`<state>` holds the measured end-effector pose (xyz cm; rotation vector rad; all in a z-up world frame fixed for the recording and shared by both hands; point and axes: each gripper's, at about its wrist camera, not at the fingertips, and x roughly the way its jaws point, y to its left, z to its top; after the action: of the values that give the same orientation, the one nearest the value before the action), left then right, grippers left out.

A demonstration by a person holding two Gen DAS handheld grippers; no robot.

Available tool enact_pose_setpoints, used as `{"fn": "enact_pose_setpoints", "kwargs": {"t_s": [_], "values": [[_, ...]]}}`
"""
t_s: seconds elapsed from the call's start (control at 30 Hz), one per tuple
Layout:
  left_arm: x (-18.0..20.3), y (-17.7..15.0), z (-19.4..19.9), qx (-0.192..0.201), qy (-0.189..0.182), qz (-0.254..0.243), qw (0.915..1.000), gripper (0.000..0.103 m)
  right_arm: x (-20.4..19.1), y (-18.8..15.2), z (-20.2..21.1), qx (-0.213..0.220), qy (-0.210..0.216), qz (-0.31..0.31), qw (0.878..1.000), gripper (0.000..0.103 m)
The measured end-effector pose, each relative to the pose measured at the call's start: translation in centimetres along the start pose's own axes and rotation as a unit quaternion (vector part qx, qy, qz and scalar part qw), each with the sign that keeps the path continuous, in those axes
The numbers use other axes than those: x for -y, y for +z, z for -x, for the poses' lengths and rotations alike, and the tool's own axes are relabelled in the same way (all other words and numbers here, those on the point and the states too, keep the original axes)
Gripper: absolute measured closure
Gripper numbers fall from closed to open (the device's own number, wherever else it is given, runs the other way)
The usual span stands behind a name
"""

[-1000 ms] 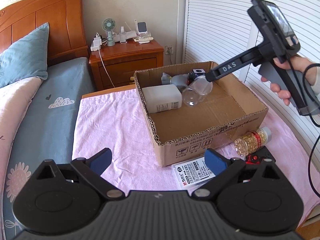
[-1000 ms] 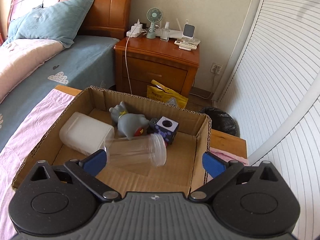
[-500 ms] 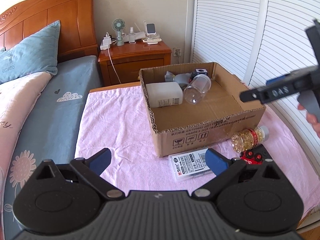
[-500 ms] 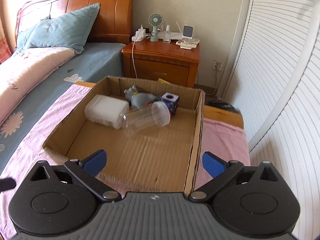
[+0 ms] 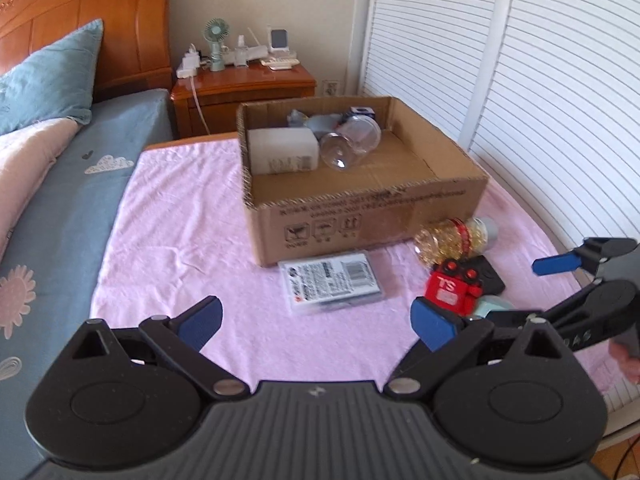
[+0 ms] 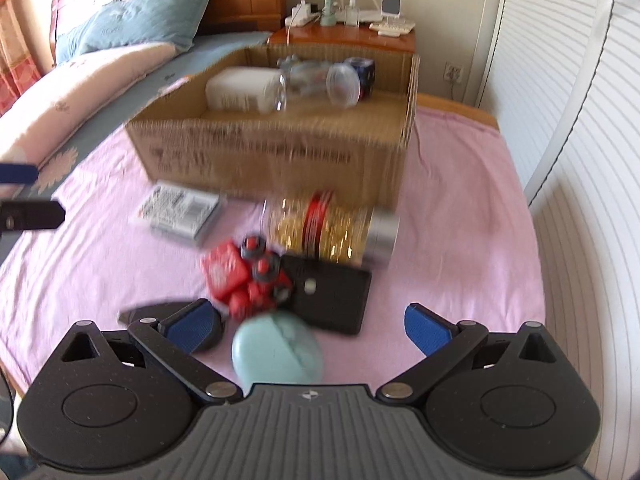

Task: Organize rigid objects
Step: 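Move left tool toward black oval pad while right tool moves toward teal case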

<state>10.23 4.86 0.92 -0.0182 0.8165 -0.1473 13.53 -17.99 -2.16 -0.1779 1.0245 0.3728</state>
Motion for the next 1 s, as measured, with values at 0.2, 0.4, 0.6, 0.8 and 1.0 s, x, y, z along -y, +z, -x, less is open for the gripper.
{"fn": "enact_pose_setpoints", "kwargs": {"t_s": [0.2,0.4,0.6,0.8,1.0], "values": [[2.5,-1.6,-1.7,-0.034,-0.022,-0.051,0.9979,0.003,-0.4,-2.4,-1.6,-0.011,-0.028,0.010,0.999,0.000],[4.1,-3.4,-4.3,-0.082,-0.032,-0.076,0.9932,0.003,0.0,-2.3,-1.7,0.007,-0.038,-0.008,0.999,0.000],[3.4,-4.6,-6.1,-0.106,-0.016,-0.068,0.9919,0.001,0.1,-2.5,-1.9,0.022,-0.038,-0.007,0.999,0.000],[2.1,-4.2,-6.5,-0.098,-0.001,-0.048,0.9940,0.001,0.0,-2.7,-1.8,0.025,-0.040,-0.010,0.999,0.000],[0.1,-3.3,-7.3,-0.082,0.029,-0.009,0.9962,0.001,0.0,-3.0,-1.6,0.022,-0.038,-0.007,0.999,0.000]]}}
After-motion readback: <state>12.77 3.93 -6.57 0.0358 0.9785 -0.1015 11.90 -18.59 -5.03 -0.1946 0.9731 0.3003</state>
